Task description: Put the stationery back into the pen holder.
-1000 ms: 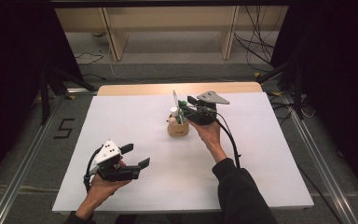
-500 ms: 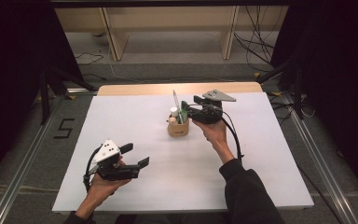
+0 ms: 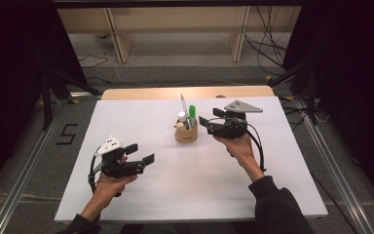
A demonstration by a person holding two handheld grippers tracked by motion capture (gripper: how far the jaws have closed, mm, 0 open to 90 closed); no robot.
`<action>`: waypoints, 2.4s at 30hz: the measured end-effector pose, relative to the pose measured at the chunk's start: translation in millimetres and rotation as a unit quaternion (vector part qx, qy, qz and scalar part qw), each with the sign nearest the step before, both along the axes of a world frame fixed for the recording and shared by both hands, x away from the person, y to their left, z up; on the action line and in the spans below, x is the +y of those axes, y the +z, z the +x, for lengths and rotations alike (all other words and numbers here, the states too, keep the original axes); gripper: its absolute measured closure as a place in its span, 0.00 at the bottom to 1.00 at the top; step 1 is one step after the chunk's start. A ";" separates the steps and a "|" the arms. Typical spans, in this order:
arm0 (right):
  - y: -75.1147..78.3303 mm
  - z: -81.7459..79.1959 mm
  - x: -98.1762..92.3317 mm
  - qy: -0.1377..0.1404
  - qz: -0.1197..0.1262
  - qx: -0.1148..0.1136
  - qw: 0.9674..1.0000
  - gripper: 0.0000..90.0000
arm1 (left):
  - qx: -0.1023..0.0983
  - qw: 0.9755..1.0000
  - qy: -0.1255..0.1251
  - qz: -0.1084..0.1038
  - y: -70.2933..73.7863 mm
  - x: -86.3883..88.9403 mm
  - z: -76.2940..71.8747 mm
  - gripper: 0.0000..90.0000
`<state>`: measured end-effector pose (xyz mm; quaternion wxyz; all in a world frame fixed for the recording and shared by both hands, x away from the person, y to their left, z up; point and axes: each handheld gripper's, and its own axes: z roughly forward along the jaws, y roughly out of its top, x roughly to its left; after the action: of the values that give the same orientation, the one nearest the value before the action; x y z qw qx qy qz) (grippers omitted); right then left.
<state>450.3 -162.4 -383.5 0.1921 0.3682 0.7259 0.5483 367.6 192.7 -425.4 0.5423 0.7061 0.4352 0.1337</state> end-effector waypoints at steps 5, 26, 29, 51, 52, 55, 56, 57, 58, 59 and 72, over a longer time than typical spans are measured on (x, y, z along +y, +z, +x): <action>-2.8 -18.7 -12.5 0.007 -0.004 0.002 1.000 0.35 | 0.016 1.000 0.009 -0.012 6.7 -0.1 20.4 0.17; -32.9 -83.6 -51.5 0.020 -0.025 0.026 0.999 0.30 | 0.052 0.998 0.029 -0.015 29.0 -27.6 102.2 0.17; -35.7 -90.9 -55.0 0.020 -0.024 0.029 0.999 0.29 | 0.057 0.998 0.033 -0.017 29.3 -32.9 114.2 0.18; -48.7 -114.5 -69.7 0.025 -0.022 0.044 0.998 0.29 | 0.107 0.993 0.056 -0.011 28.0 -69.4 187.0 0.22; -48.8 -114.3 -69.6 0.025 -0.022 0.045 0.998 0.29 | 0.110 0.992 0.056 -0.006 27.3 -71.1 190.4 0.22; -48.8 -114.5 -68.8 0.028 -0.022 0.045 0.998 0.29 | 0.116 0.992 0.058 -0.007 26.2 -76.6 198.1 0.23; -49.0 -114.6 -68.6 0.029 -0.022 0.045 0.998 0.29 | 0.116 0.992 0.057 -0.008 26.2 -77.9 200.1 0.24; -49.2 -114.6 -68.4 0.030 -0.024 0.046 0.998 0.29 | 0.117 0.991 0.057 -0.008 26.2 -79.2 201.7 0.24; -49.6 -114.4 -68.2 0.030 -0.026 0.046 0.998 0.29 | 0.119 0.991 0.056 -0.008 26.1 -80.5 203.3 0.25; -49.9 -114.3 -67.9 0.031 -0.026 0.047 0.998 0.29 | 0.121 0.991 0.055 -0.008 25.9 -82.0 204.6 0.26; -49.9 -115.1 -66.3 0.035 -0.030 0.044 0.998 0.29 | 0.140 0.989 0.051 -0.001 17.8 -102.6 215.8 0.40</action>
<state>335.1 -228.7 -433.5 0.1518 0.3600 0.7622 0.5161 583.4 90.1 -407.6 0.4695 0.6941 0.5424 0.0605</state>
